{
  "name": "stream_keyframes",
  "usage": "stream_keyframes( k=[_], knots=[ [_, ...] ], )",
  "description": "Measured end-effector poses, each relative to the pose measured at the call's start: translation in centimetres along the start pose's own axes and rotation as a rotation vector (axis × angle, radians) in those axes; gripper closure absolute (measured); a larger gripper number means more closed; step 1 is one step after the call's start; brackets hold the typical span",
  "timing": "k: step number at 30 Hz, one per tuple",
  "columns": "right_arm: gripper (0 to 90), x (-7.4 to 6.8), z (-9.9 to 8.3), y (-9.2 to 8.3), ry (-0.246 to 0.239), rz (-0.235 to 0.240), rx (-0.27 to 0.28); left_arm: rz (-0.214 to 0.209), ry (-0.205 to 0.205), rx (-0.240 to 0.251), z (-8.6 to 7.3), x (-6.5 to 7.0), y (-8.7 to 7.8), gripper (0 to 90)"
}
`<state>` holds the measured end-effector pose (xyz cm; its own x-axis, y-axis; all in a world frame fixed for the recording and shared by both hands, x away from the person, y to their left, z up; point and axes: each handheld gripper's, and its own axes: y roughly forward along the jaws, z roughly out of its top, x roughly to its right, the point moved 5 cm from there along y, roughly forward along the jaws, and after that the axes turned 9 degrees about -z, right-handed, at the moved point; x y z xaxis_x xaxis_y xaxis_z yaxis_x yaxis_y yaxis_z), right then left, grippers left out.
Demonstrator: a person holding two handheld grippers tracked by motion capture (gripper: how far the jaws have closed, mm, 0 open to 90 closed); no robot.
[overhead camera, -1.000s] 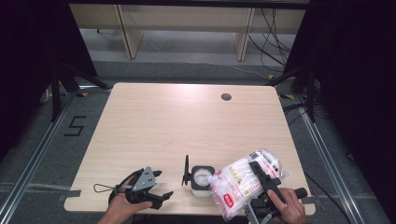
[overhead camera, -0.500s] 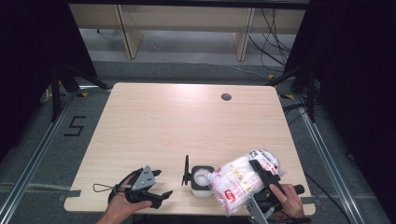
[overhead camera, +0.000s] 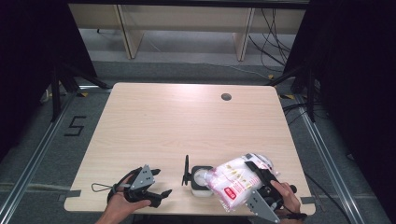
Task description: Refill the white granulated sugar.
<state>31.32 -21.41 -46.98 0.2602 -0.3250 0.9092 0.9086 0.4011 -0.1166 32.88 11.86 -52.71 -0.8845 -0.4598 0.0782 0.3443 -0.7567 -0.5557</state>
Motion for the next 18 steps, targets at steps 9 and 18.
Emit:
stream_keyframes(
  k=[9, 18],
  knots=[
    [61.7, -0.1, -0.9, 0.6, 0.186, 0.059, 0.015, -0.002, 0.02, -0.025, 0.0, -0.1, -0.2, 18.7],
    [63.9, -0.1, -1.9, 2.3, 0.427, 0.136, 0.019, -0.006, 0.031, -0.025, -0.1, -0.1, 0.2, 18.7]
  ],
)
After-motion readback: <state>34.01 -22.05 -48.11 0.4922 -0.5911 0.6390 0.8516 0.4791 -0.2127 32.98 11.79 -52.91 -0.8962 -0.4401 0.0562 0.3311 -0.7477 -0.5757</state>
